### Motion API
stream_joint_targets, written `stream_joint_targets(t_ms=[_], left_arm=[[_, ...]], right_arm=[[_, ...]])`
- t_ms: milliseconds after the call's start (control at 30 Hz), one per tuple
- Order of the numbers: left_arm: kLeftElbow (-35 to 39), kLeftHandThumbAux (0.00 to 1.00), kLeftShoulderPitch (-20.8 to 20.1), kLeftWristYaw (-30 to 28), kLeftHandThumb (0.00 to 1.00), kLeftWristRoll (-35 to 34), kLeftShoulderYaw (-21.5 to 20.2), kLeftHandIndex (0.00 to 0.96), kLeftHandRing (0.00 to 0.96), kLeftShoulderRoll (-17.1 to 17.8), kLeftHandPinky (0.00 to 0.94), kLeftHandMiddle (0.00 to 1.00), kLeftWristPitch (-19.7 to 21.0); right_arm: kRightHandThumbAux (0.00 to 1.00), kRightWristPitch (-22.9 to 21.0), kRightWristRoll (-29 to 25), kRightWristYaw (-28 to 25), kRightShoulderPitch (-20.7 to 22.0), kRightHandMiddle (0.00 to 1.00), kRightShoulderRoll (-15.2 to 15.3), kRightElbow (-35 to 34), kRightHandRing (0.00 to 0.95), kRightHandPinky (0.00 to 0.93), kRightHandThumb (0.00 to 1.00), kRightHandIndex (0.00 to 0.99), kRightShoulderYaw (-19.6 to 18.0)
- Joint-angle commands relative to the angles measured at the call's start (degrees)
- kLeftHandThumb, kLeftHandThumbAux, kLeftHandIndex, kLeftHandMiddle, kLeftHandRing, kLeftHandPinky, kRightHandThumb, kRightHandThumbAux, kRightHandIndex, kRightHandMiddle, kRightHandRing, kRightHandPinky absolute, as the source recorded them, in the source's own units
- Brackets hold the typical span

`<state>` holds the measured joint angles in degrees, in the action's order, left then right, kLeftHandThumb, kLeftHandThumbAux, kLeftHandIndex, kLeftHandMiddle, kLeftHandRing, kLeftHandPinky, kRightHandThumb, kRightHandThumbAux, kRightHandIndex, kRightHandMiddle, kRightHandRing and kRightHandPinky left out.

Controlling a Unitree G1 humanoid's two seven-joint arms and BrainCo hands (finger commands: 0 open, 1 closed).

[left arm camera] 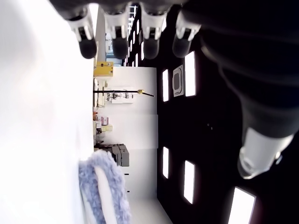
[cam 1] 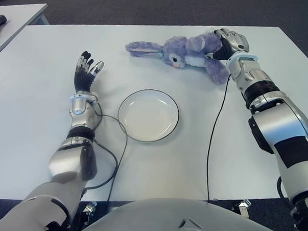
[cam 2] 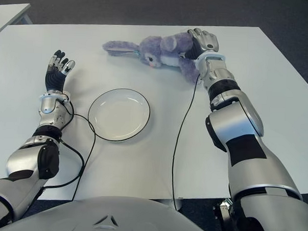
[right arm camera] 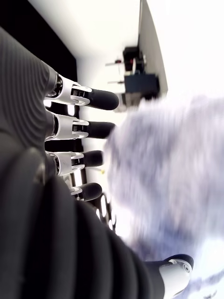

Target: Put the doll into the plate.

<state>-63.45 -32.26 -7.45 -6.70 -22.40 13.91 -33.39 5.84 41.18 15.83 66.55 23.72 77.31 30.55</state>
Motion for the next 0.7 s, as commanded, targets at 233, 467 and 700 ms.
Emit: stream_joint_targets(t_ms=[233,467,700], left_arm=[[-11.07,0.64,17.1,1.65,0.0,-1.56,-1.73,0.017,0.033,-5.73,0.05,0.042,1.68],[-11.1,0.629,17.15,2.3,0.0,-1.0,-1.28,0.017,0.032,-5.57,0.045,0.042,1.74],[-11.02,0.627,17.25,2.08,0.0,-1.08,-1.25,0.018,0.032,-5.65,0.046,0.044,1.63]], right_arm=[[0.541,-2.23,-0.68,-1.18,-3.44,0.177,3.41,2.28,0.179,0.207,0.393,0.106,-1.7],[0.509,-3.04,-4.99,1.88,-6.01,0.449,1.97,2.24,0.476,0.464,0.648,0.316,-6.88],[0.501,-2.69,-7.72,2.51,-6.98,0.466,1.1,2.14,0.477,0.442,0.669,0.326,-10.95]])
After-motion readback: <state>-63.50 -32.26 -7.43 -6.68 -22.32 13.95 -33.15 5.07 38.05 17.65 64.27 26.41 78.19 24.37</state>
